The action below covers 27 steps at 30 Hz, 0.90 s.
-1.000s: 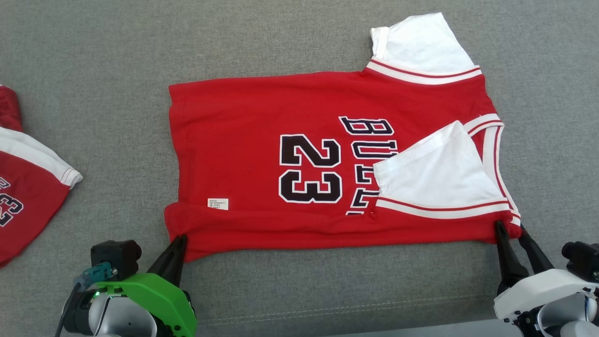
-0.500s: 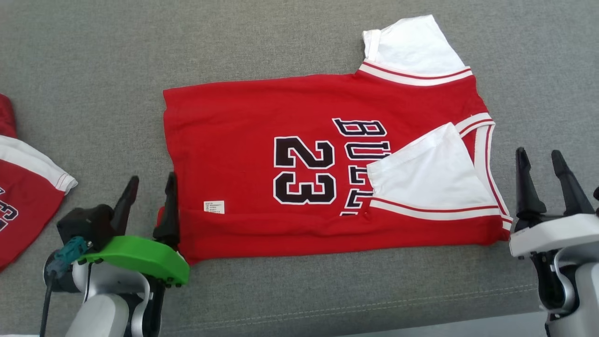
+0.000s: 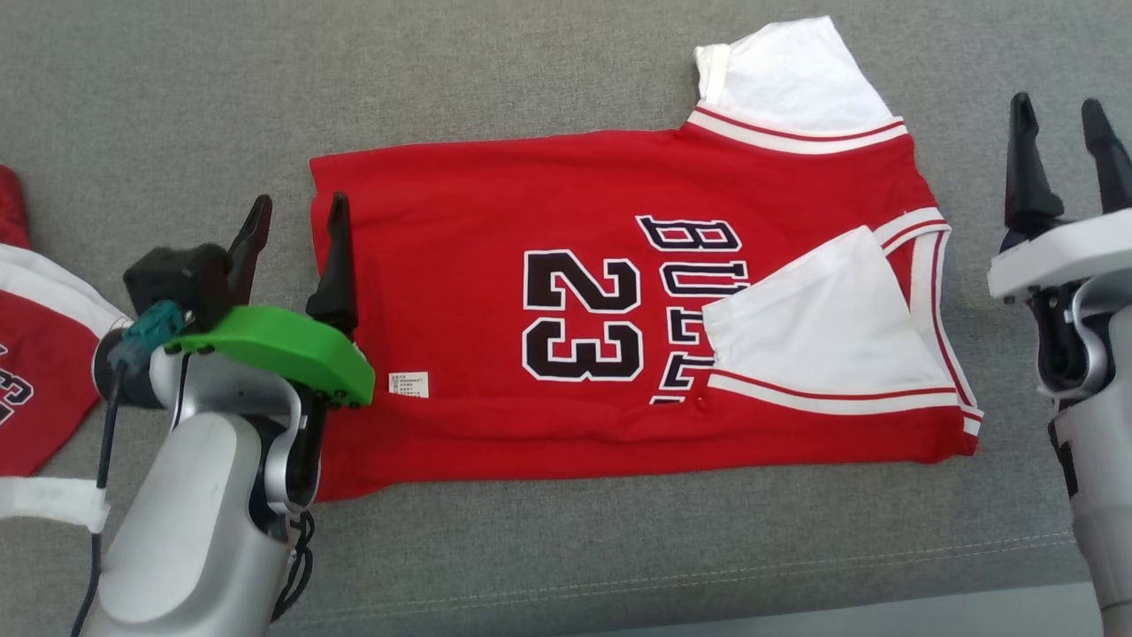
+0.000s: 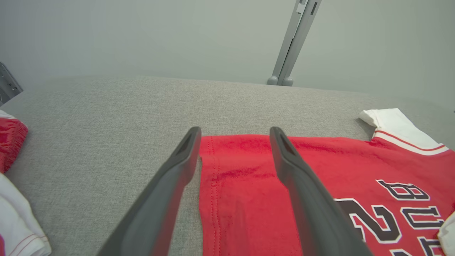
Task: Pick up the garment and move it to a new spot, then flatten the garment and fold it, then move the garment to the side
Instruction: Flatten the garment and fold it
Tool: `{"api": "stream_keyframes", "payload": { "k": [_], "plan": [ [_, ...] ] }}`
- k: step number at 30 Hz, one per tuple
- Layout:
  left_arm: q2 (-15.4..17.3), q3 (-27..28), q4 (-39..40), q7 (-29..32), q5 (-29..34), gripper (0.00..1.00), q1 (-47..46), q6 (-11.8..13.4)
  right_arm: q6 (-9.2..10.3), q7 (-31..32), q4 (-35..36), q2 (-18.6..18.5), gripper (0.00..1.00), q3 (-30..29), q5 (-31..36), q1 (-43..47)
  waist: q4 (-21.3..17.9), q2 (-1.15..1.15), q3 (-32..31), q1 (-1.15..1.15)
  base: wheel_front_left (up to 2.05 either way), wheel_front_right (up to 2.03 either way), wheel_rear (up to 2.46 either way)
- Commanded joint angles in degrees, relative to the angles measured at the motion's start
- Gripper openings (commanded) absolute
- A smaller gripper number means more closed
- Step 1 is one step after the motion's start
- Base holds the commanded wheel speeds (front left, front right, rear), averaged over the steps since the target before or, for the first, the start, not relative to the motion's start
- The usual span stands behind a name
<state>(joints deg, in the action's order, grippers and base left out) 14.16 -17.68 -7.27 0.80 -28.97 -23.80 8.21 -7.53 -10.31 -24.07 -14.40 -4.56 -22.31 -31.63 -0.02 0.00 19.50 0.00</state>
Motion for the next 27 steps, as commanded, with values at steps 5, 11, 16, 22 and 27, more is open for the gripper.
{"api": "stream_keyframes", "payload": {
  "k": [5,11,16,22,27],
  "plan": [
    [-1.11,-1.93,-6.6,2.61,-0.75,1.0,-9.03,-3.32,0.07,-1.14,-8.46,-3.52,1.0,1.38,-1.05,-10.68,3.93,0.0,5.32,0.0,0.0,0.0,0.0],
    [-3.02,-3.89,-14.15,5.79,-1.69,1.0,-17.83,-6.76,0.08,-0.27,-17.0,-6.74,1.0,4.28,-1.58,-21.63,7.14,0.0,10.39,0.0,0.0,0.0,0.0],
    [-5.18,-4.57,-20.79,7.5,-3.39,1.0,-23.33,-9.23,0.07,1.0,-22.81,-8.4,1.0,8.45,-1.08,-27.91,9.87,0.0,13.21,0.0,0.0,0.0,0.0],
    [-6.92,-5.02,-28.01,8.53,-5.38,1.0,-28.28,-11.82,0.08,2.97,-27.82,-8.74,1.0,14.44,-1.91,-32.27,11.57,0.0,14.94,0.0,0.0,0.0,0.0],
    [-7.7,-5.78,-33.22,10.13,-6.93,1.0,-31.17,-13.76,0.08,4.98,-30.56,-8.7,1.0,19.02,-4.1,-34.32,11.55,0.0,15.35,0.0,0.0,0.0,0.0]
  ]
}}
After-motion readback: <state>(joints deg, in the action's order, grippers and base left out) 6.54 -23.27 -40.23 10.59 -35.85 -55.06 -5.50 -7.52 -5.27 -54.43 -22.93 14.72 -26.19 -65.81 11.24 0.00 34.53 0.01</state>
